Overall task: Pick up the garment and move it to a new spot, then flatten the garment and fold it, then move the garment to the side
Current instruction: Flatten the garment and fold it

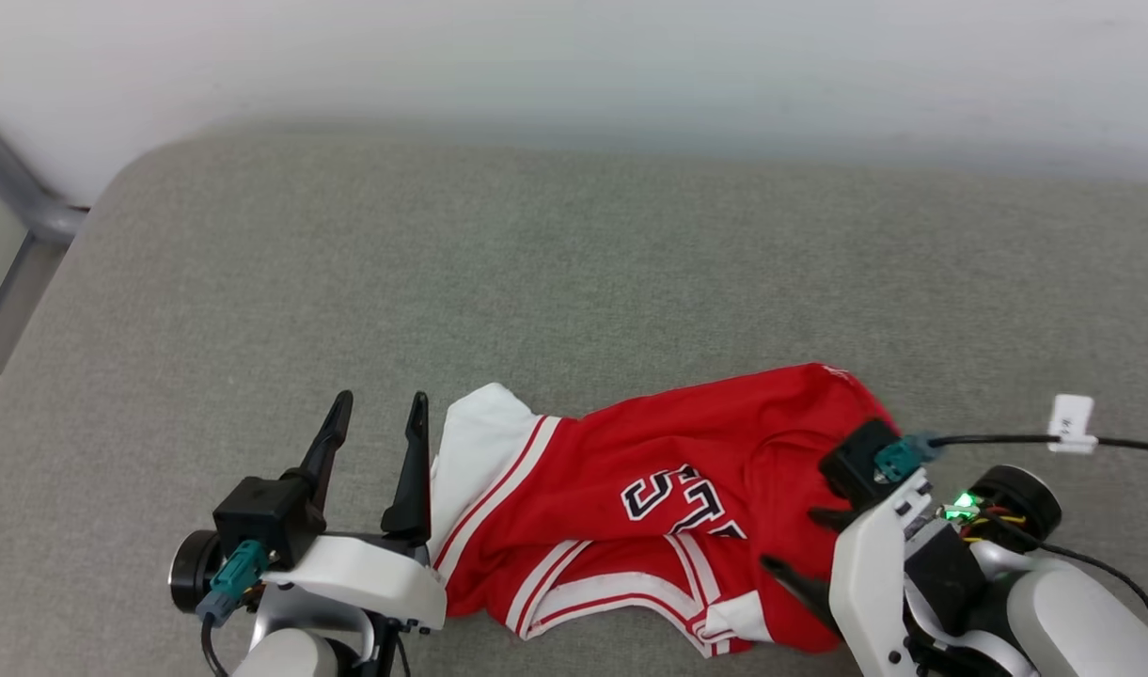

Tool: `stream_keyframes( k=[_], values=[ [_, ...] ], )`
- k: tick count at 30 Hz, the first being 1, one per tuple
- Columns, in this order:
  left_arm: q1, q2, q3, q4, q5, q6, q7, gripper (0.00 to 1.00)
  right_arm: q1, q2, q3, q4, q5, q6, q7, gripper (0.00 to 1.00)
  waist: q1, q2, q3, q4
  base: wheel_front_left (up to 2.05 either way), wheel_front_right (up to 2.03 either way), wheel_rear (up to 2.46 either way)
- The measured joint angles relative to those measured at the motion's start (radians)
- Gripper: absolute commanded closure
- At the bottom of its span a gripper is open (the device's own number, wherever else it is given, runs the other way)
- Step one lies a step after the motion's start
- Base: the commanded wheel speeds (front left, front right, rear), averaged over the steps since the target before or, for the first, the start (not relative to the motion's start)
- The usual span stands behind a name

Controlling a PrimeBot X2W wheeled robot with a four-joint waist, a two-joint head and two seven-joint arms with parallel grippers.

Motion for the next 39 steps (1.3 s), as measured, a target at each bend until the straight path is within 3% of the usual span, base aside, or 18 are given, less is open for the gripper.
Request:
stream_keyframes(
  k=[6,7,8,9,15,21,31,39],
  values=[
    [-0.015,-0.025,0.005,0.013,0.012,-0.014,-0.001,0.00,-0.062,-0.043,0.078,0.084,0.044,0.000,0.067,0.00,0.0001,0.0000,0.041,0.027,0.00,0.00,0.00],
    [-0.016,-0.028,0.008,0.015,0.014,-0.016,-0.001,0.00,-0.067,-0.046,0.082,0.091,0.050,0.000,0.072,0.27,0.0000,0.0000,0.047,0.029,0.00,0.00,0.00],
    [-0.017,-0.031,0.011,0.016,0.016,-0.020,-0.002,0.00,-0.070,-0.049,0.082,0.095,0.053,0.000,0.071,0.71,0.0000,0.0000,0.052,0.031,0.00,0.00,0.00],
    [-0.017,-0.033,0.015,0.018,0.020,-0.021,-0.002,0.00,-0.072,-0.052,0.082,0.096,0.058,0.000,0.071,1.00,0.0001,0.0000,0.055,0.031,0.00,0.00,0.00],
    [-0.019,-0.043,0.040,0.020,0.039,-0.030,-0.002,0.00,-0.096,-0.063,0.037,0.082,0.057,0.000,0.051,1.00,0.0001,0.0000,0.058,0.016,0.00,0.00,0.00],
    [-0.016,-0.049,0.051,0.024,0.054,-0.040,-0.003,0.00,-0.128,-0.064,-0.092,0.079,0.027,0.000,0.001,1.00,0.0000,0.0000,0.049,-0.006,0.00,0.00,0.00],
    [-0.040,-0.050,0.055,0.009,0.074,-0.058,-0.004,0.00,-0.242,-0.070,-0.316,0.235,-0.010,0.000,-0.090,1.00,0.0001,0.0000,0.107,-0.016,0.00,0.00,0.00],
    [-0.087,-0.052,0.062,-0.002,0.090,-0.075,-0.004,0.00,-0.399,-0.084,-0.429,0.381,-0.038,0.000,-0.223,1.00,0.0001,0.0000,0.193,-0.005,0.00,0.00,0.00]
  ],
)
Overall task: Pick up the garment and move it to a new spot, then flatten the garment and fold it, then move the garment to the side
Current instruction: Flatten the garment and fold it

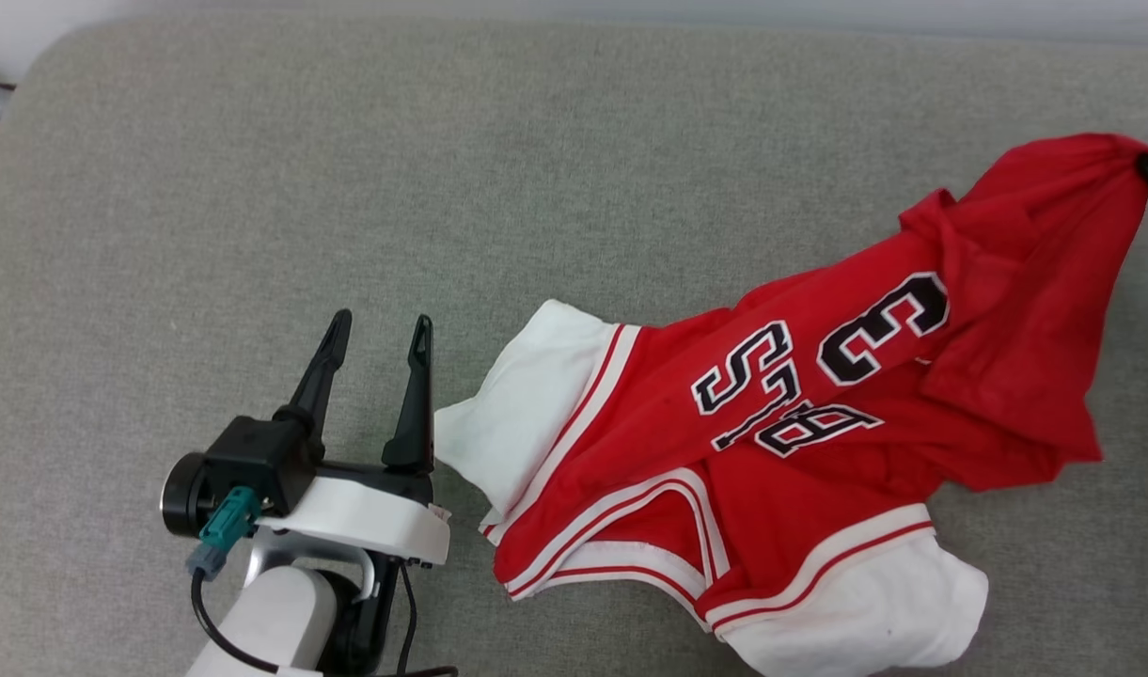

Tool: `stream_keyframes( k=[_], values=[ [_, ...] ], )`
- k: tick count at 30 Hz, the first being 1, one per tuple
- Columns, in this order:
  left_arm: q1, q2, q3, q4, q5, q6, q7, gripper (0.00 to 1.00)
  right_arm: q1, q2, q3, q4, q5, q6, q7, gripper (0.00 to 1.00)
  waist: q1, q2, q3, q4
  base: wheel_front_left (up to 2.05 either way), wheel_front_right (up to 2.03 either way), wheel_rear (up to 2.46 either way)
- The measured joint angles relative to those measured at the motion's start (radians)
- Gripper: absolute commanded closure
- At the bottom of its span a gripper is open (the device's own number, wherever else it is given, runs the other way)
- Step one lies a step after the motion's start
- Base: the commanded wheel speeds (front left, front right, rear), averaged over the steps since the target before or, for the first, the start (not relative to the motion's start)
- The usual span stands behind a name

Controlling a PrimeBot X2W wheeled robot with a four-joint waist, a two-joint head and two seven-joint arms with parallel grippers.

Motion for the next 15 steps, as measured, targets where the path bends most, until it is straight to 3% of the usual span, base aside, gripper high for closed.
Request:
stream_keyframes(
  k=[9,10,11,12,15],
  values=[
    [-0.042,-0.026,0.013,0.011,0.018,-0.021,0.000,0.00,-0.059,0.045,0.027,0.162,-0.021,0.000,-0.168,1.00,0.0000,0.0000,0.077,0.024,0.00,0.00,0.00],
    [-0.043,-0.027,0.016,0.014,0.019,-0.022,0.000,0.00,-0.059,0.054,0.026,0.179,-0.022,0.000,-0.193,0.87,0.0001,-0.0001,0.079,0.025,0.00,0.00,0.00],
    [-0.044,-0.029,0.021,0.017,0.019,-0.023,0.000,0.00,-0.057,0.064,0.024,0.197,-0.022,0.000,-0.215,0.62,0.0001,0.0000,0.078,0.025,0.00,0.00,0.00],
    [-0.044,-0.032,0.025,0.019,0.020,-0.025,0.000,0.00,-0.052,0.075,0.023,0.213,-0.021,0.000,-0.241,0.00,0.0000,0.0000,0.077,0.024,0.00,0.00,0.00],
    [-0.042,-0.039,0.034,0.031,0.026,-0.026,0.000,0.00,-0.036,0.099,0.020,0.245,-0.023,0.000,-0.341,0.00,0.0000,0.0000,0.064,0.019,0.00,0.00,0.00]
  ],
)
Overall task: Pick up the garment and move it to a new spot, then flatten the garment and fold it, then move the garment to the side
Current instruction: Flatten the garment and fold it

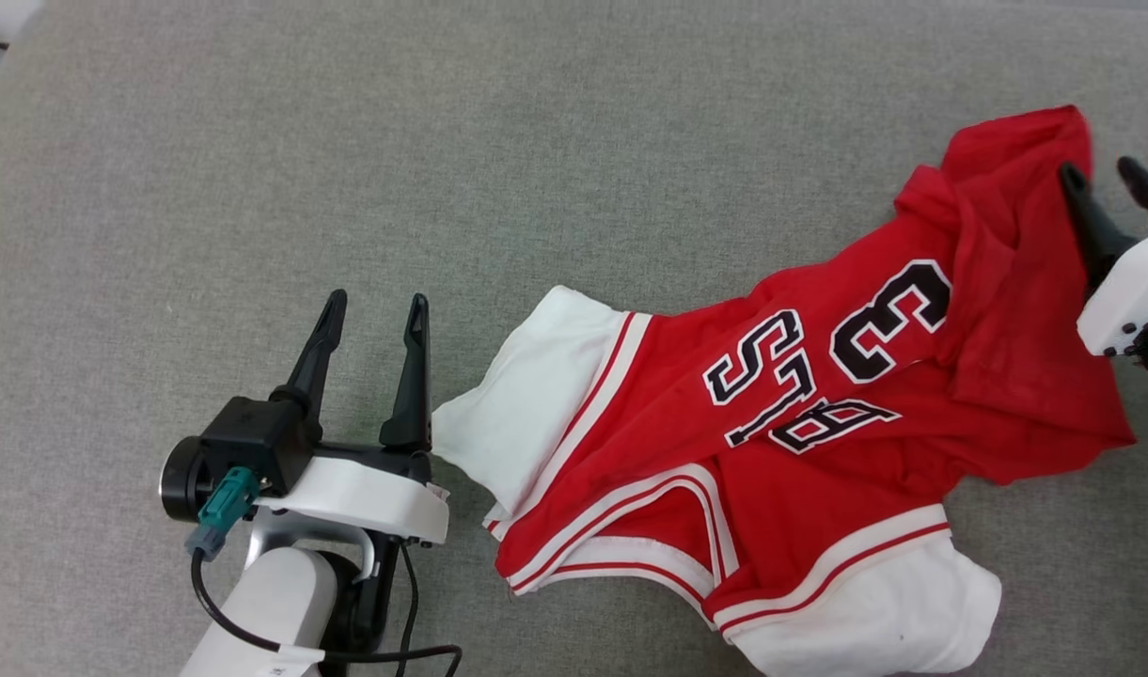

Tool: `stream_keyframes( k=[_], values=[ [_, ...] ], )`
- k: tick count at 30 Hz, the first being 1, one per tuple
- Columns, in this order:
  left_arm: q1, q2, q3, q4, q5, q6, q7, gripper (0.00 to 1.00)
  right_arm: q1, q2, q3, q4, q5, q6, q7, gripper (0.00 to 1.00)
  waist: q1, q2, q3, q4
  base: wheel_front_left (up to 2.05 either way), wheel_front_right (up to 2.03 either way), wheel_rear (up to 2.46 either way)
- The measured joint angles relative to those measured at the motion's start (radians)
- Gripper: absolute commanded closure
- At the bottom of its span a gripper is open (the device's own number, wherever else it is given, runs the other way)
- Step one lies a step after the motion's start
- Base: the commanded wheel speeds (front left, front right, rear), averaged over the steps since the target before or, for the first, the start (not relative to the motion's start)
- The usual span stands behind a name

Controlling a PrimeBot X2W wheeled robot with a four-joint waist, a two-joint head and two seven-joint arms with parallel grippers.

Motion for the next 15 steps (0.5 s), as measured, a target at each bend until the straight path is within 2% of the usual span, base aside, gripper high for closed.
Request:
stream_keyframes(
  k=[9,15],
  values=[
    [0.041,-0.007,0.026,0.042,0.004,-0.009,0.000,0.00,0.085,0.082,-0.032,-0.007,-0.092,0.000,-0.289,0.00,-0.0001,0.0000,-0.081,-0.033,0.00,0.00,0.00],
    [0.084,-0.009,0.046,0.059,0.010,-0.009,0.000,0.00,0.197,0.139,-0.046,-0.089,-0.138,0.000,-0.373,0.00,-0.0002,0.0000,-0.155,-0.060,0.00,0.00,0.00]
  ],
)
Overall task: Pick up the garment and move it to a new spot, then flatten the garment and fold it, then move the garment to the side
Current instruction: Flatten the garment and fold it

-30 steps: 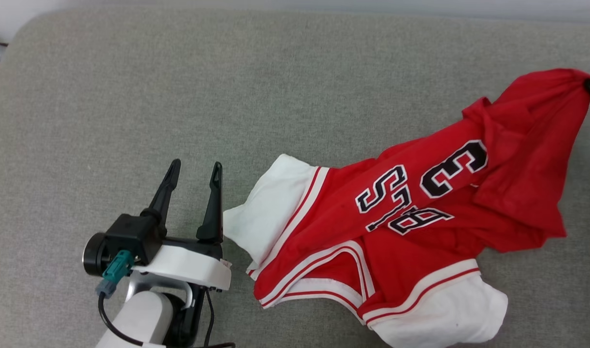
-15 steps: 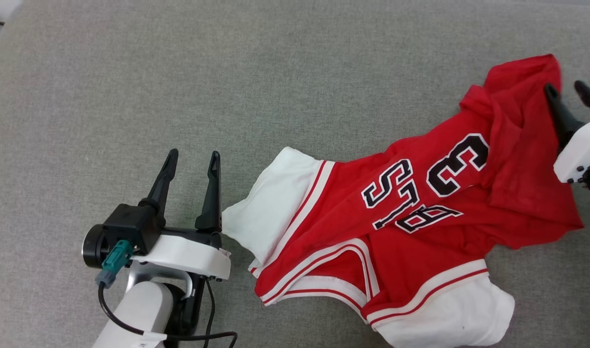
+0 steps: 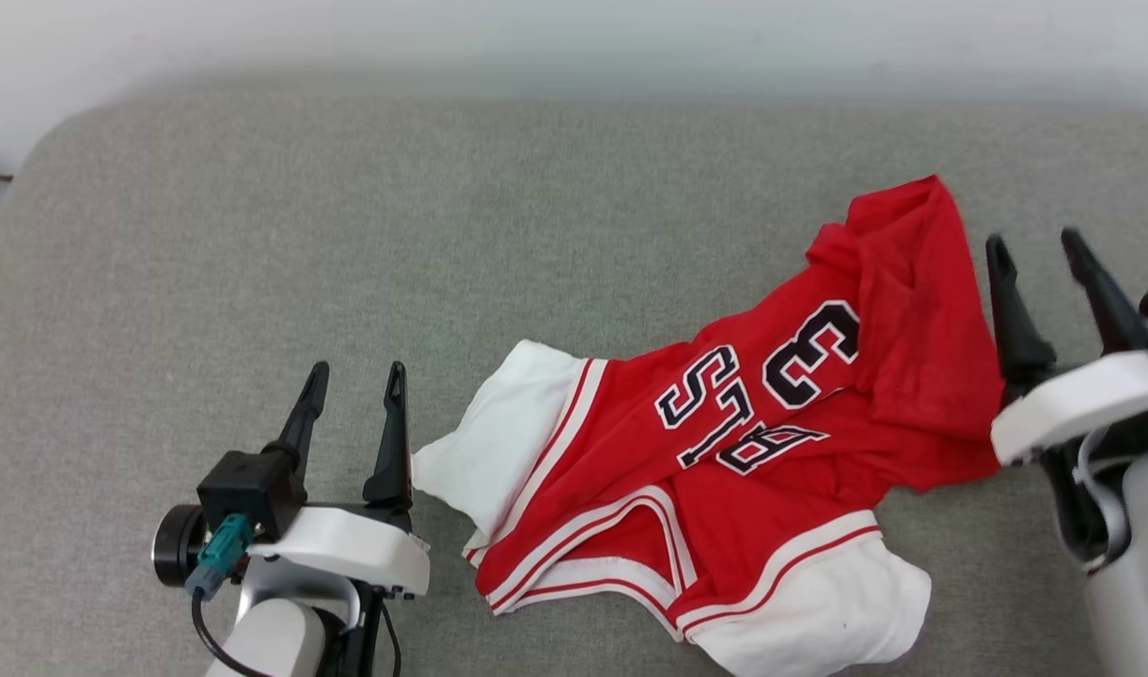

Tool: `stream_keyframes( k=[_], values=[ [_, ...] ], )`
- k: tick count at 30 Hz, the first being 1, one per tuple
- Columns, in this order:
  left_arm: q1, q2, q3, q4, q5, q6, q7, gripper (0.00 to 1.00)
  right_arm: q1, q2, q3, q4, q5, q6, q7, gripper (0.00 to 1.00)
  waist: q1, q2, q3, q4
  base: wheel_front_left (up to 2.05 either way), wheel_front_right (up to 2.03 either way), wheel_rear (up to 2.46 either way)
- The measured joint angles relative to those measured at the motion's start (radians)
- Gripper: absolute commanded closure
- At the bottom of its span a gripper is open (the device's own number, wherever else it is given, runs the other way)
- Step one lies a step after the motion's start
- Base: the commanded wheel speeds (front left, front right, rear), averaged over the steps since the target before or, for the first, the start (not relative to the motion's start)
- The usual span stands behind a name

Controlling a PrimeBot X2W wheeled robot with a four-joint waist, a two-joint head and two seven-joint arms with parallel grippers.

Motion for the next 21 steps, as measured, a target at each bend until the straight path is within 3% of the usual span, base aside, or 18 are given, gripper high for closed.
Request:
stream_keyframes(
  k=[12,17,21],
  values=[
    [0.102,-0.002,0.017,0.018,0.001,0.004,0.000,0.00,0.361,0.113,-0.048,-0.286,-0.039,0.000,0.089,0.00,-0.0002,0.0000,-0.150,-0.039,0.00,0.00,0.00],
    [0.121,0.007,0.016,0.017,0.001,0.007,0.000,0.00,0.498,0.141,-0.066,-0.408,-0.051,0.000,0.193,0.00,-0.0002,0.0000,-0.180,-0.053,0.00,0.00,0.00],
    [0.130,0.012,0.016,0.014,0.000,0.010,0.001,0.00,0.597,0.155,-0.068,-0.477,-0.039,0.000,0.351,0.00,-0.0002,0.0000,-0.192,-0.059,0.00,0.00,0.00]
  ],
)
